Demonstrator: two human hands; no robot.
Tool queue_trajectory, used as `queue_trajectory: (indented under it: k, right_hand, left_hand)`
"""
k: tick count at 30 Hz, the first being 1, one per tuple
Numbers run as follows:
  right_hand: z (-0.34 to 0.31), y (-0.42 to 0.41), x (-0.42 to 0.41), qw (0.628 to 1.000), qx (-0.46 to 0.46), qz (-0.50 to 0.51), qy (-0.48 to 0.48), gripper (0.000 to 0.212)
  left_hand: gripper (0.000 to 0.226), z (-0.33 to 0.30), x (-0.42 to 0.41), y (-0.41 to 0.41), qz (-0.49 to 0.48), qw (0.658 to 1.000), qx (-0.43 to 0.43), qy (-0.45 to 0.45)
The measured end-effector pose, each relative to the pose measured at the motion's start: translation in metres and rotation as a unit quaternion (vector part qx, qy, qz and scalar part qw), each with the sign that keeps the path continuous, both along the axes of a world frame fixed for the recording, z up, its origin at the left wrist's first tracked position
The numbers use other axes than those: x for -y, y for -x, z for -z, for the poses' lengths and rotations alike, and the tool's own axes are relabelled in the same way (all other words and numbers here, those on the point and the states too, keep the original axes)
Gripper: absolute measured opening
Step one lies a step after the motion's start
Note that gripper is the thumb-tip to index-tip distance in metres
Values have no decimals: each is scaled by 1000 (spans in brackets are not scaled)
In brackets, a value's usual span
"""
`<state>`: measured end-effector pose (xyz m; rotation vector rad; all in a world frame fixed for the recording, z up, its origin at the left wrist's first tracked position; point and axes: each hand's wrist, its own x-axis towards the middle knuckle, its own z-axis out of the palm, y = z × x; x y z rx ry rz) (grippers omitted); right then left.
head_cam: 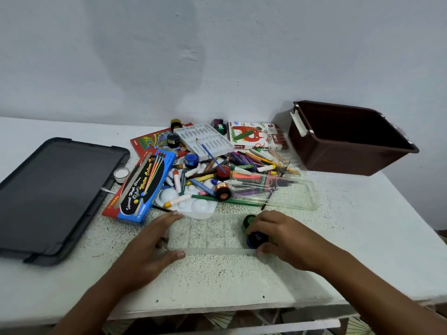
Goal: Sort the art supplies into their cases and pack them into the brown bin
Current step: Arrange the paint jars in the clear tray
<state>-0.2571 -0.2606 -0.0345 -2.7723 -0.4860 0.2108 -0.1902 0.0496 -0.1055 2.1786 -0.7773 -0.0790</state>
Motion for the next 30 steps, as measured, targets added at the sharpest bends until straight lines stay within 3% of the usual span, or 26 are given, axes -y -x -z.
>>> queue_trajectory:
  k: [21,25,30]
  right_hand:
    - [23,-6,12,996,56,-59,-25,37]
    - [27,-3,19,994,93,-57,-22,55]
    - [47,0,36,991,99,42,-85,78]
  left_hand:
    - [73,0,0,-1,-11,1000,11,10]
    - [73,2,-2,-1,-21,999,26,19]
    - [71,-2,-2,-1,-31,996,81,15]
